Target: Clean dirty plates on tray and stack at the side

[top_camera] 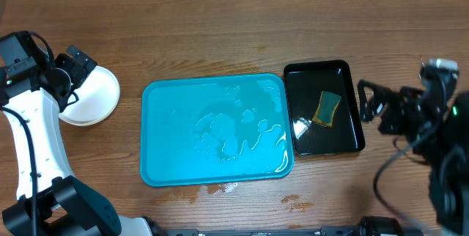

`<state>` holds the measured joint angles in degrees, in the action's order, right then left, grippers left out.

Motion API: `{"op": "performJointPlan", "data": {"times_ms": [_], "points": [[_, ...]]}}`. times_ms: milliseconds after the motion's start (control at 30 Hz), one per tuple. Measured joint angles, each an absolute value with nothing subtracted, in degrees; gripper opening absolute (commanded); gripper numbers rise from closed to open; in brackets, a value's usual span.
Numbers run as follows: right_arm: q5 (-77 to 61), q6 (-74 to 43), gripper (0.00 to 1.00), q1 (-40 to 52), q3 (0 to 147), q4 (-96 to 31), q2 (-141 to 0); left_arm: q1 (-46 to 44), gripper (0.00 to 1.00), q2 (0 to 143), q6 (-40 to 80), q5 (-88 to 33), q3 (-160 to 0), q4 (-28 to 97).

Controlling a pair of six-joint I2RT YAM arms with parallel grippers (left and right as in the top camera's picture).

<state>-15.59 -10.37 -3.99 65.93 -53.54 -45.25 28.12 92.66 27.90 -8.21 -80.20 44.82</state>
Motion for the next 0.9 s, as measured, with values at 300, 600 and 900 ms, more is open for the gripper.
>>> {"op": "performJointPlan", "data": {"times_ms": [300,600,900], "points": [[-13.10,-5.63,1.00,-3.99,49.74,-35.97,-25.87,28.12,1.00,92.66,27.90,-8.25,-80.20,44.82],[-13.21,-0.67,1.00,-3.99,27.64,-2.04,-8.73,28.12,1.00,92.66,27.90,-8.38,-80.20,44.82],[-13.34,0.08,1.00,-2.39,10.94,12.32,-0.69,28.12,1.00,92.66,27.88,-8.38,-80.20,44.82]]}}
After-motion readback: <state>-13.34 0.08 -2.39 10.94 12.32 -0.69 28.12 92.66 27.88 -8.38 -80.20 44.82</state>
